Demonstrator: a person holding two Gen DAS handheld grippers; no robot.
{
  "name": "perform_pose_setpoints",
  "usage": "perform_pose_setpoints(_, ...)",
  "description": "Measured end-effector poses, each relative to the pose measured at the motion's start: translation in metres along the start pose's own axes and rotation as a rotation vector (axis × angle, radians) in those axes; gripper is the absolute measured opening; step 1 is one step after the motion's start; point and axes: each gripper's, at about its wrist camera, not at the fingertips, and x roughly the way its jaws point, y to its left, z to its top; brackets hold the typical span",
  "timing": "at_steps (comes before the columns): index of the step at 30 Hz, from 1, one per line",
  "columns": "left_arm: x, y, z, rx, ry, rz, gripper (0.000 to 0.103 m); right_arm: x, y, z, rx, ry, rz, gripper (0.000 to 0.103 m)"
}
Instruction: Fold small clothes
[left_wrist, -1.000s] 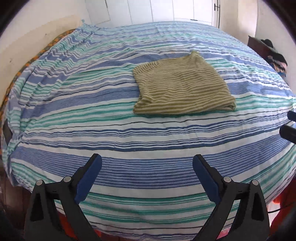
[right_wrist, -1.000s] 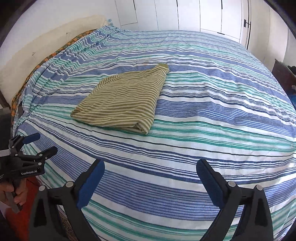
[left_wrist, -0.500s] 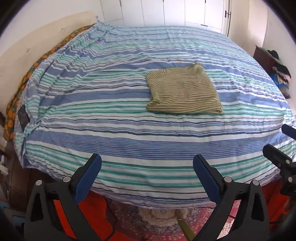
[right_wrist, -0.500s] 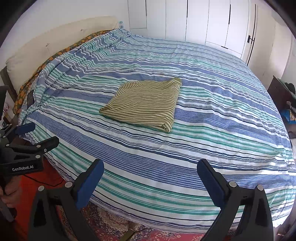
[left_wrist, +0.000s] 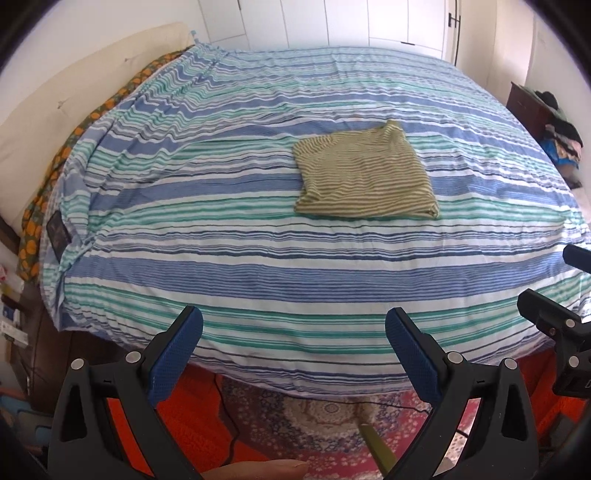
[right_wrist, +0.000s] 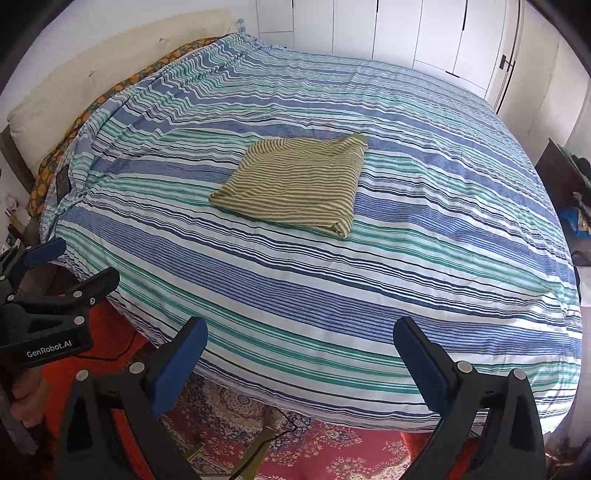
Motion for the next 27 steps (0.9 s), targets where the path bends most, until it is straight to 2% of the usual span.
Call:
perform_pose_setpoints(7, 0.0011, 0.0019, 0.0011, -0.026, 0.045, -0.035, 0.100, -0.0071, -0.0014, 0.0056, 0.003, 0.006, -0.026, 0.100)
perform_pose_setpoints(17, 0.0068, 0.0042, 0.0021, -0.034, 0.075, -0.022, 0.100, -0.0032, 0.0037, 0.0058, -0.015, 0.035, -0.034, 0.100)
perform_pose_setpoints(27, 0.0080, 0.0042, 0.0025, -0.031, 0.079, -0.012, 0.100, -0.0042, 0.0020, 0.0069, -0.013, 0.028, -0.034, 0.100)
